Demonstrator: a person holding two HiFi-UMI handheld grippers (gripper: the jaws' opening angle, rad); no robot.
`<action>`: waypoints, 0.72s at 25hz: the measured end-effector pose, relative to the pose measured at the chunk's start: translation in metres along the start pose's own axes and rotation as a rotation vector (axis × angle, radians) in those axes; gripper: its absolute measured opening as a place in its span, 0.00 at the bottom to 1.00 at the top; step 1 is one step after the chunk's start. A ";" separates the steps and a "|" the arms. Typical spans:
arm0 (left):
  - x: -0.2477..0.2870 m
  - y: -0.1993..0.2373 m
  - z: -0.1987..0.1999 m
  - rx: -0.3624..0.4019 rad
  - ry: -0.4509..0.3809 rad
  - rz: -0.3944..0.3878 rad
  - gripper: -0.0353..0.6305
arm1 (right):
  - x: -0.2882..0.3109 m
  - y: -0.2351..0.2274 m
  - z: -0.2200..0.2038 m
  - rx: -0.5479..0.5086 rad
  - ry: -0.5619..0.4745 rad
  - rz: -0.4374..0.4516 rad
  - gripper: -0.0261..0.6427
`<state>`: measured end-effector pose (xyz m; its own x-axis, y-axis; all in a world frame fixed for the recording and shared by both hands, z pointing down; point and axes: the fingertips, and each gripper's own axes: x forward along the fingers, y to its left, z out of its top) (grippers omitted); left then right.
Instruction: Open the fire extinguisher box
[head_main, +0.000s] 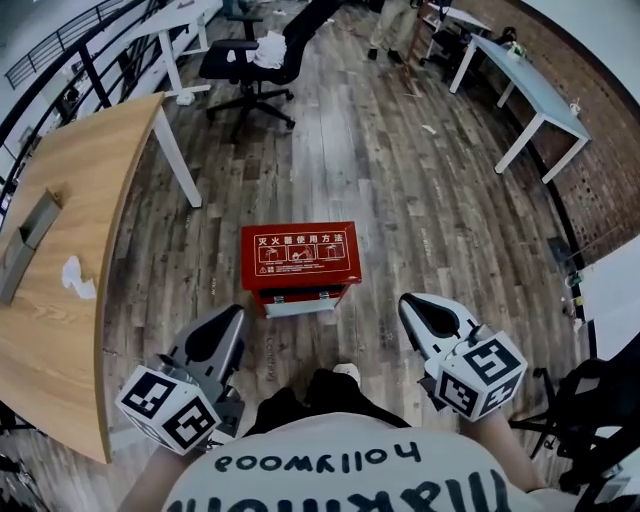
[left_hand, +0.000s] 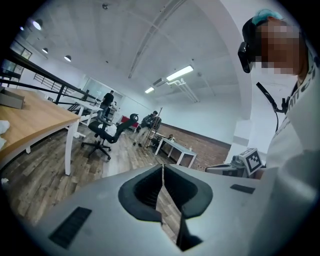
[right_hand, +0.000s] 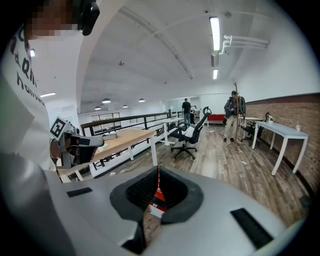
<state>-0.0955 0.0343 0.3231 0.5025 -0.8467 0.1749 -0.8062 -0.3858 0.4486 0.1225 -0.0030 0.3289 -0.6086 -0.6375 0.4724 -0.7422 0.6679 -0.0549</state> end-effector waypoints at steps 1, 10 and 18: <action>0.007 0.000 0.000 -0.003 -0.001 0.007 0.08 | 0.001 -0.009 0.000 -0.004 0.000 -0.001 0.06; 0.059 -0.010 -0.004 -0.038 -0.050 0.116 0.08 | 0.019 -0.074 0.009 -0.040 0.023 0.094 0.06; 0.065 -0.017 -0.027 -0.084 -0.087 0.241 0.08 | 0.033 -0.104 0.004 -0.077 0.037 0.185 0.06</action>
<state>-0.0410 -0.0039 0.3508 0.2672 -0.9402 0.2111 -0.8689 -0.1403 0.4747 0.1788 -0.0950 0.3464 -0.7210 -0.4877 0.4923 -0.5940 0.8008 -0.0768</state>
